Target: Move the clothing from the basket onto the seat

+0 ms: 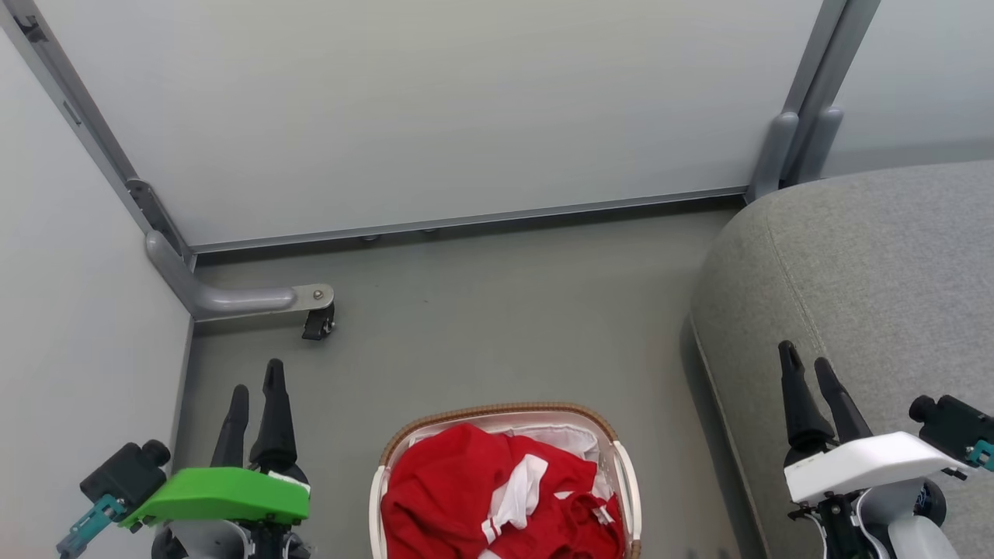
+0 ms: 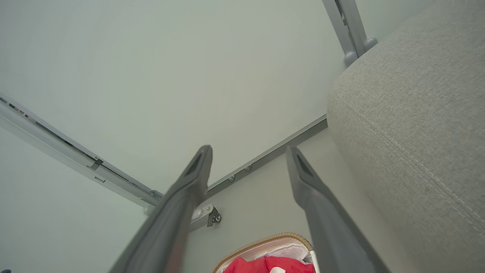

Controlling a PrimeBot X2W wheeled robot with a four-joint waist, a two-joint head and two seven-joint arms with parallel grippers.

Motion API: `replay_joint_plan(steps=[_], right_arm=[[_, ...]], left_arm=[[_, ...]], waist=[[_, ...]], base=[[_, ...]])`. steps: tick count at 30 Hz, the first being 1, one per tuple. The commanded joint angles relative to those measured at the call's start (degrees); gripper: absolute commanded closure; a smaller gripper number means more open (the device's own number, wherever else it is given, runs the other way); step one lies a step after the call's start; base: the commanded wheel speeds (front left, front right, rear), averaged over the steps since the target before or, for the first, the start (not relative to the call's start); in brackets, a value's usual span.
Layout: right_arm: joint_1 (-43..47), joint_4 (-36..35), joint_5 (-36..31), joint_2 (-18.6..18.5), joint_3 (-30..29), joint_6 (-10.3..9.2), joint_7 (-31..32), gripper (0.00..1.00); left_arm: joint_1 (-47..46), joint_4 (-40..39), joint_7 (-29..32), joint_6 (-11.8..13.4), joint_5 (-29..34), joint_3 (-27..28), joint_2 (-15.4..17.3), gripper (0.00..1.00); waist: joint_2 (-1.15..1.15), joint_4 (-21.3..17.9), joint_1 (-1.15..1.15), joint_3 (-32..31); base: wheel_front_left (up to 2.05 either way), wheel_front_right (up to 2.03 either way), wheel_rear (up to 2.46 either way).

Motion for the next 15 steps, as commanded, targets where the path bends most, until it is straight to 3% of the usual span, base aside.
replay_joint_plan(steps=[1, 15], right_arm=[[0.0, -0.3, -2.3, -0.4, 0.2, 0.02, -0.7, 0.00], [0.3, 0.5, -12.1, -0.5, 0.9, 0.03, -2.9, 0.00]], left_arm=[[0.1, -0.4, -0.6, 0.1, 2.2, -0.3, 0.4, 0.00], [0.8, 1.1, -2.8, 0.5, 12.0, -1.4, 0.5, 0.00]], waist=[[0.00, 0.1, 0.00, 0.0], [0.00, 0.6, 0.00, 0.0]], base=[[0.00, 0.00, 0.00], [0.00, 0.00, 0.00]])
